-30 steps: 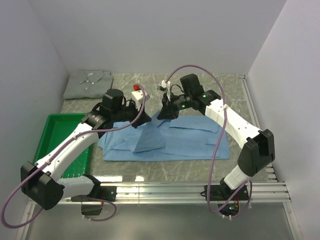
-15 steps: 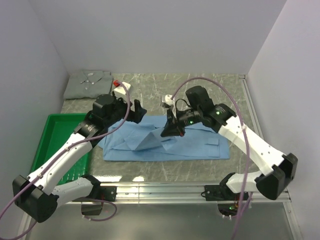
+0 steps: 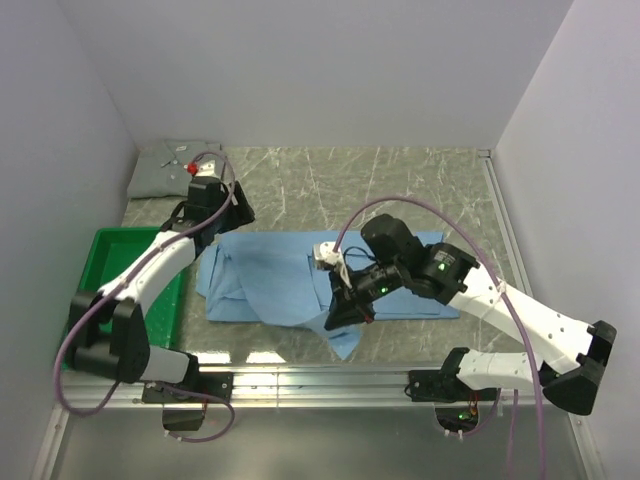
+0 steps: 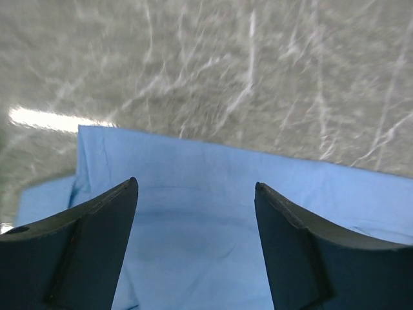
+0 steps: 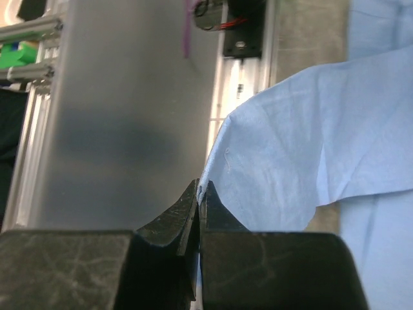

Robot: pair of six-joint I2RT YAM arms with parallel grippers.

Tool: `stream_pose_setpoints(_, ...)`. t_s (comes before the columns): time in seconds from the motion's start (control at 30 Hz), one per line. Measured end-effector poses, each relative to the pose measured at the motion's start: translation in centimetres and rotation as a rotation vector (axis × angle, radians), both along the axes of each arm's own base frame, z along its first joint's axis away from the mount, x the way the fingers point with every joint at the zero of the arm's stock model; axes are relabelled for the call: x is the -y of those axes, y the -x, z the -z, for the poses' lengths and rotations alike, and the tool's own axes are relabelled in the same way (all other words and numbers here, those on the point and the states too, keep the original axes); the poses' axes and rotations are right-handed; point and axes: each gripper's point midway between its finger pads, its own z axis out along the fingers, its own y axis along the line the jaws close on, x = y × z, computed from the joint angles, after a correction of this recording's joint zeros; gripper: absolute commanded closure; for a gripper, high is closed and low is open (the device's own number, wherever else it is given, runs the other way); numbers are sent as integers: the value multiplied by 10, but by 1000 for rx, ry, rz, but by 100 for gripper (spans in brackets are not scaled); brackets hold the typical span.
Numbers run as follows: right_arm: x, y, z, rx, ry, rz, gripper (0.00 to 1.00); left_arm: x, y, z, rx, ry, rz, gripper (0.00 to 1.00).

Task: Fold and stack the long sleeve shirts
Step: Fold the shirt

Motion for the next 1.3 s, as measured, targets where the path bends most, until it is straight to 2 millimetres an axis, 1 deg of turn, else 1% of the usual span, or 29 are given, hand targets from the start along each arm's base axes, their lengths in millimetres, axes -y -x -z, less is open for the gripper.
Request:
stream_pose_setpoints(0.07,-3,16,-1,-6,1,-33,100,3,-4,23,-66,13,-6,23)
stream_pose_setpoints(0.13,-5,28,-1,-12,3,-54,100,6,-6,42,-125,26,-11,24)
stream_pose_setpoints(0.2,-9,39,-1,-16,2,-70,100,8,-8,58,-172,36,-16,26)
stream_pose_setpoints(0.3,-11,47,6,-28,15,-70,100,9,-8,76,-224,52,-23,26)
stream_pose_setpoints(0.43,-11,53,22,-53,63,-50,100,7,-6,98,-287,65,-39,26)
stream_pose_setpoints(0.5,-11,52,26,-55,74,-33,100,4,-6,107,-320,66,-54,26)
stream_pose_setpoints(0.57,-13,48,28,-53,81,-2,100,0,-6,115,-345,66,-65,25)
stream_pose_setpoints(0.63,-15,41,31,-42,92,46,100,-3,-4,118,-361,63,-74,25)
stream_pose_setpoints(0.73,-19,24,33,-10,99,141,100,-5,-3,114,-355,61,-75,24)
stream_pose_setpoints(0.8,-20,7,33,7,105,225,100,-5,-3,108,-341,58,-69,24)
stream_pose_setpoints(0.87,-18,-20,35,3,112,335,100,-6,-3,96,-313,53,-59,24)
stream_pose_setpoints(0.93,-12,-54,36,-13,115,468,100,-7,-3,80,-273,47,-45,24)
stream_pose_setpoints(0.97,-7,-72,38,-34,119,541,100,-7,-3,71,-251,43,-36,24)
stream_pose_setpoints(1.0,3,-98,40,-52,122,640,100,-7,-2,63,-229,38,-27,23)
stream_pose_setpoints(1.03,9,-111,41,-66,123,696,100,-8,-1,54,-206,30,-20,23)
stream_pose_setpoints(1.07,19,-132,44,-86,127,781,100,-7,0,47,-191,22,-12,23)
stream_pose_setpoints(1.1,27,-145,47,-102,131,839,100,-7,1,39,-171,12,-2,23)
stream_pose_setpoints(1.17,41,-164,53,-135,143,932,100,-7,5,28,-143,-7,13,23)
stream_pose_setpoints(1.23,54,-180,62,-169,154,1014,100,-7,8,21,-126,-23,27,23)
stream_pose_setpoints(1.3,69,-193,76,-213,177,1093,100,-9,12,15,-112,-38,35,23)
